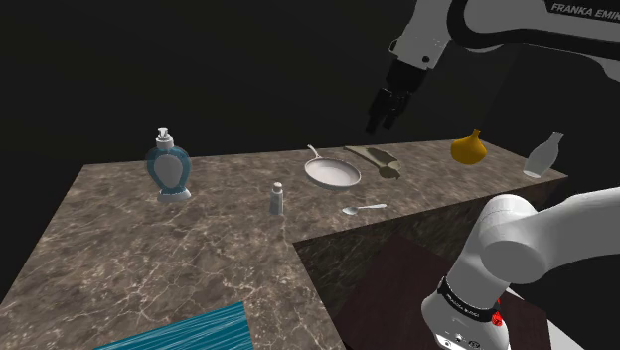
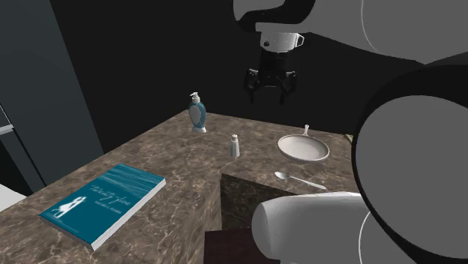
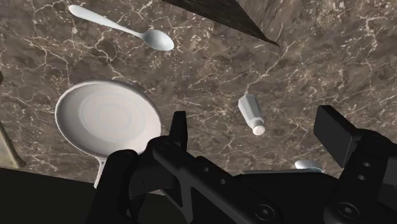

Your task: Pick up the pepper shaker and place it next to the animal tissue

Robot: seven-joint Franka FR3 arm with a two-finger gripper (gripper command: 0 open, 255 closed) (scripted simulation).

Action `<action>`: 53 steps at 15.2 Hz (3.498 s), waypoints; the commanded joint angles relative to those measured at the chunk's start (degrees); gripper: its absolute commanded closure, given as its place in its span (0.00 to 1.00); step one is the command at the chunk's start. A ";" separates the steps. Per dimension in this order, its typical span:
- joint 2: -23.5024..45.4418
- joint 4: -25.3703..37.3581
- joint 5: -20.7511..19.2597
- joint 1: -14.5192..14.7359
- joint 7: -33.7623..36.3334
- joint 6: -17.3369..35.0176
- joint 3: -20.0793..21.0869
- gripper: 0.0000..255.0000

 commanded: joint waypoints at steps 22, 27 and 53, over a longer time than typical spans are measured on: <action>44.28 13.52 -7.63 1.29 2.70 22.89 7.65 0.00; 55.80 21.06 -11.54 2.24 4.39 24.55 8.38 0.00; 59.86 19.57 -13.02 2.32 5.23 29.78 7.95 1.00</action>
